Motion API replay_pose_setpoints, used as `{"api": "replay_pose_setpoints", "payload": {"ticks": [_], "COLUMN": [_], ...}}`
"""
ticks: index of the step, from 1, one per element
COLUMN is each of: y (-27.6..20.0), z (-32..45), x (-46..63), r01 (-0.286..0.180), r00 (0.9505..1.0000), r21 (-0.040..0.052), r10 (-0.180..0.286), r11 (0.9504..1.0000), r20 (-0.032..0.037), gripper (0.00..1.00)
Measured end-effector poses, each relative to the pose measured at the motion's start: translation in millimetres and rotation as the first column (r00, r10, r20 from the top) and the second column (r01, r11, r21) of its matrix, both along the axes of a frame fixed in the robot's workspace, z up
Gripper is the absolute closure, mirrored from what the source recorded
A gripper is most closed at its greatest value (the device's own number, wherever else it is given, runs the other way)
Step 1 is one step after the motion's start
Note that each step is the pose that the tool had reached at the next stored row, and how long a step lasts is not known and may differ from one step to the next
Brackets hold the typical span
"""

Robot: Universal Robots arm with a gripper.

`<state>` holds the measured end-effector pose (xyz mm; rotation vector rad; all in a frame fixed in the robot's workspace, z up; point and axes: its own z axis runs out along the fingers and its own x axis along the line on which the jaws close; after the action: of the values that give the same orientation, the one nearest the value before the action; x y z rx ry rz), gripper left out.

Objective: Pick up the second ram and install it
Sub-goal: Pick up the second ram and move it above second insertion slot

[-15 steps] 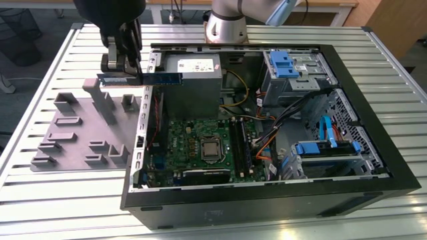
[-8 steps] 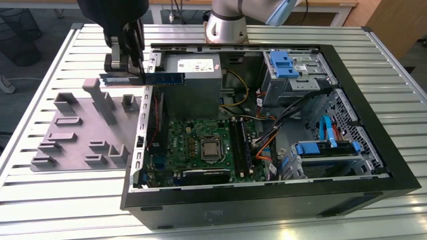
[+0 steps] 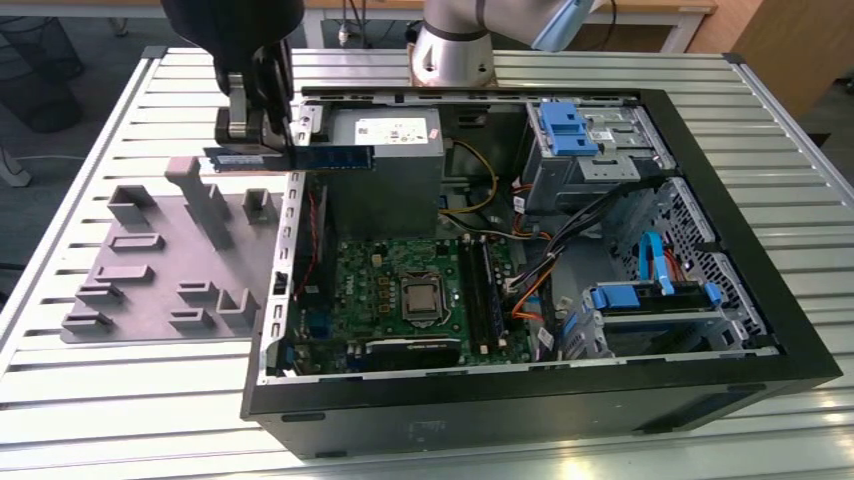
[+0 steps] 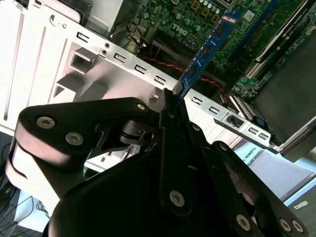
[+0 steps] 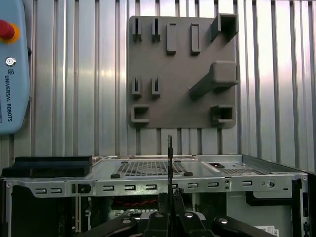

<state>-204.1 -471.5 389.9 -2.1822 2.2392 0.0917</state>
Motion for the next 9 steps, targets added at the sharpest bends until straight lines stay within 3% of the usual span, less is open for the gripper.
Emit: {"api": "replay_pose_setpoints", "payload": {"ticks": [9], "y": [0.0], "z": [0.0], "x": [3.1], "r01": [0.000], "r00": [1.0000], "r21": [-0.0001], "r10": [0.000], "r11": [1.0000], "r20": [-0.0001], "gripper": [0.86]}}
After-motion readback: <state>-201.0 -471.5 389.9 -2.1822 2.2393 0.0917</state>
